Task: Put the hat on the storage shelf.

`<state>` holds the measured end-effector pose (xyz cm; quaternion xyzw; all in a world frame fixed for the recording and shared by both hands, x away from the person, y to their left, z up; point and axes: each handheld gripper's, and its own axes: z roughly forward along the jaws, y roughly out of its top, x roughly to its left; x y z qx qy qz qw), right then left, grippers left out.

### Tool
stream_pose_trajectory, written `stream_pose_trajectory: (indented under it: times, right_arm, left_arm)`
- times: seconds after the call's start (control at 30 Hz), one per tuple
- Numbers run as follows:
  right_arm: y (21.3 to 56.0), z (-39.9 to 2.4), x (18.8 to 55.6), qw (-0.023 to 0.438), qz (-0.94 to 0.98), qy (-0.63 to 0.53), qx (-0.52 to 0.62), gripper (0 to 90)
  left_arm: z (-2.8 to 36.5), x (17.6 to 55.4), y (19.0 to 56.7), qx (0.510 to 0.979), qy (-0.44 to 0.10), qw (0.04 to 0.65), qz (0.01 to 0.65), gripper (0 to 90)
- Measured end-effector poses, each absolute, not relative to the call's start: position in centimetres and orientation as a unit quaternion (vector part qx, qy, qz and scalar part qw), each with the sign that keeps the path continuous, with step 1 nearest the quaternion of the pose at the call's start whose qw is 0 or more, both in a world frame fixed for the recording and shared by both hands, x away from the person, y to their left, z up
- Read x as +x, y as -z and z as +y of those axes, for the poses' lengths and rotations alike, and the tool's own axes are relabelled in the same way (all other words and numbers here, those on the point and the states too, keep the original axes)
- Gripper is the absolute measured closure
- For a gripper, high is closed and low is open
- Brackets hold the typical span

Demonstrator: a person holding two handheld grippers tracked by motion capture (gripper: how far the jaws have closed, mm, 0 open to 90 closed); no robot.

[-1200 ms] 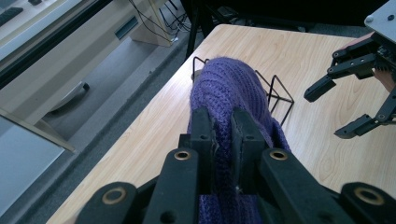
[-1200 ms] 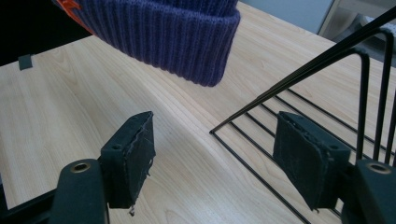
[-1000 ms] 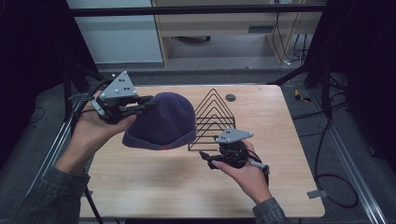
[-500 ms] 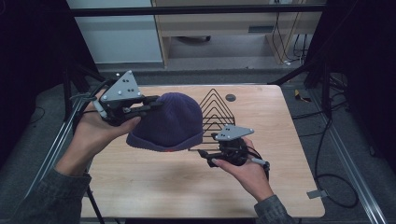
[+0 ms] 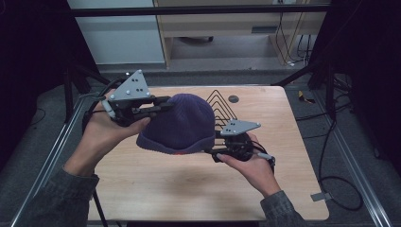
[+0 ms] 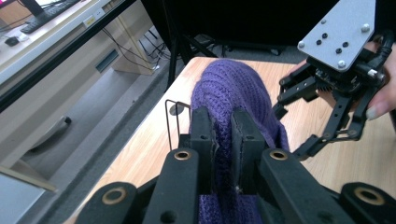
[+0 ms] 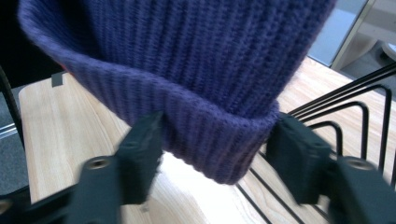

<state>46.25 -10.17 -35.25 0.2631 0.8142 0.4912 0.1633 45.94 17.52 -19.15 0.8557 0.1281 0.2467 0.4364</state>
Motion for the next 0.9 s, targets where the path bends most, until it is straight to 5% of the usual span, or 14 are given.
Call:
stream_pose_trajectory:
  times: [0.23, 0.9]
  right_arm:
    - [34.5, -10.3, 46.3, 0.174, 0.816, -0.489, 0.255, 70.0]
    - [29.4, -12.3, 49.7, 0.225, 0.830, -0.448, 0.243, 73.0]
  left_arm:
    - [17.4, 46.9, 19.1, 0.846, -0.243, 0.449, 0.151, 81.2]
    - [16.0, 51.2, 18.6, 0.808, -0.297, 0.470, 0.196, 81.0]
